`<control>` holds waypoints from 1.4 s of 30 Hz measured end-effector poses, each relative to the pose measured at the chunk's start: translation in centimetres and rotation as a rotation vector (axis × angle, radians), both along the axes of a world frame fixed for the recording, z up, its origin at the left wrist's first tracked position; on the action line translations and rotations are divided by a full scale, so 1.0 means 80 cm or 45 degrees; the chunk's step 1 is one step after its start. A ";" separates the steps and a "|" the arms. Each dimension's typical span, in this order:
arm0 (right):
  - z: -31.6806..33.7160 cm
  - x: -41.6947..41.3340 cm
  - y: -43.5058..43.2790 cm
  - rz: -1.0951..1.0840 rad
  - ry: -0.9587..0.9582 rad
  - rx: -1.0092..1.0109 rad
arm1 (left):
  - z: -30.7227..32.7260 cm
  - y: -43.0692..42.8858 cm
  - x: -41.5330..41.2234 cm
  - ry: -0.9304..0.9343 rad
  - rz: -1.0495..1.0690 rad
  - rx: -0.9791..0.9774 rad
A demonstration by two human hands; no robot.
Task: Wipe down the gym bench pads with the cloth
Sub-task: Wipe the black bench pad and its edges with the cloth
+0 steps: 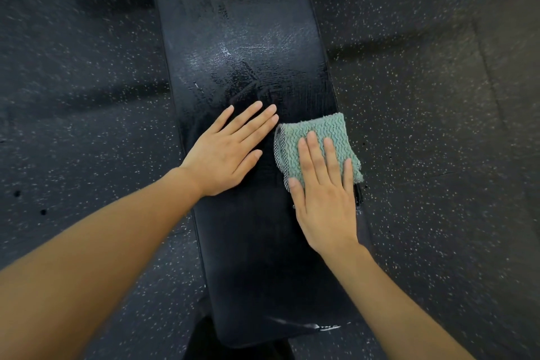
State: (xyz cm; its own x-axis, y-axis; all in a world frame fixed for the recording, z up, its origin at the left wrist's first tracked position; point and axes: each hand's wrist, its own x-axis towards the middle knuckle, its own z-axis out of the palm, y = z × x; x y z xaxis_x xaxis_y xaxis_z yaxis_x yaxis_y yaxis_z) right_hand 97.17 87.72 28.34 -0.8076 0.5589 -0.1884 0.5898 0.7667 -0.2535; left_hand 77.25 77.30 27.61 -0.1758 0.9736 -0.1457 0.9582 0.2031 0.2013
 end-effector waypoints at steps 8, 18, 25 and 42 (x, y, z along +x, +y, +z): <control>0.011 0.079 -0.063 0.053 -0.061 0.009 | 0.000 -0.005 0.005 0.016 -0.002 -0.014; 0.005 0.041 -0.038 0.046 -0.044 0.001 | 0.000 -0.005 0.006 -0.004 0.005 -0.016; -0.005 0.006 -0.067 -0.182 -0.045 0.078 | 0.001 -0.006 0.006 -0.034 -0.009 -0.006; -0.001 0.020 -0.110 -0.115 0.011 0.021 | 0.005 -0.025 -0.029 -0.097 -0.282 -0.054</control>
